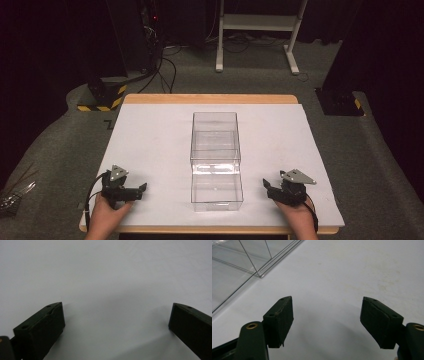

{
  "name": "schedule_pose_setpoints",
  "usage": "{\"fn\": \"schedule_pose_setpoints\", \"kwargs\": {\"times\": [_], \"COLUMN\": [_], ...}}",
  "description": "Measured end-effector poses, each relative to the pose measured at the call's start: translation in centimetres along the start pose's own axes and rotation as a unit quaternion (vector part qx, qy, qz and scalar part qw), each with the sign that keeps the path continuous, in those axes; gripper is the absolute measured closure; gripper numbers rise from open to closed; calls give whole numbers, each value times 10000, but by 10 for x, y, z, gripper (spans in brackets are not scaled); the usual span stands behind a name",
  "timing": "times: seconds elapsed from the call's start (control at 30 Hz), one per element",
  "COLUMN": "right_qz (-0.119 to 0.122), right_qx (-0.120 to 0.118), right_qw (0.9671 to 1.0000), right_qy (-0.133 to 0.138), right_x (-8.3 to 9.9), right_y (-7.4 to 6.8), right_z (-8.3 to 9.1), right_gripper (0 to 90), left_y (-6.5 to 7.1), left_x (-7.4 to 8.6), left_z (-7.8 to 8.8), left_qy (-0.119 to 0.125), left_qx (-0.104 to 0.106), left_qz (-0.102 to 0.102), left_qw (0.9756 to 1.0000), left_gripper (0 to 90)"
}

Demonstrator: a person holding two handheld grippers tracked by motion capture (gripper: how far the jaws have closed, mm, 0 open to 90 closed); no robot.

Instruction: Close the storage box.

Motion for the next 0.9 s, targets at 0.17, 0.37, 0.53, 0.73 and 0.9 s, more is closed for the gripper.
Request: {"fn": "schedule_pose_setpoints", "kwargs": {"times": [0.17,0.37,0.53,0.73,0.9], "right_qz": [-17,2,23,48,79], "right_qx": [1,12,-2,-33,-68], "right_qw": [10000,9999,9998,9997,9995], "right_qy": [53,118,176,238,288], "right_x": [-2,-6,-11,-15,-19], "right_y": [0,-1,-5,-9,-13], "right_z": [3,8,12,16,20], "right_gripper": [269,268,268,267,266], "left_y": [0,0,0,0,0], "left_x": [0,0,0,0,0], "left_z": [0,0,0,0,0], "left_qy": [-2,-2,-3,-1,-1], "left_qx": [-1,0,1,1,1], "left_qz": [1,2,1,1,2], "left_qw": [10000,10000,10000,10000,10000], "left_gripper": [6,5,5,5,5]}}
Point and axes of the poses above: each handheld gripper's, and its own axes: z roughly backward along the jaws, x roughly out of its underside, y roughly to its right, the point moved 7 cm from there along -z, roughly forward along the jaws, and after that the axes turned 14 degrees about z, right-handed, at the moved point
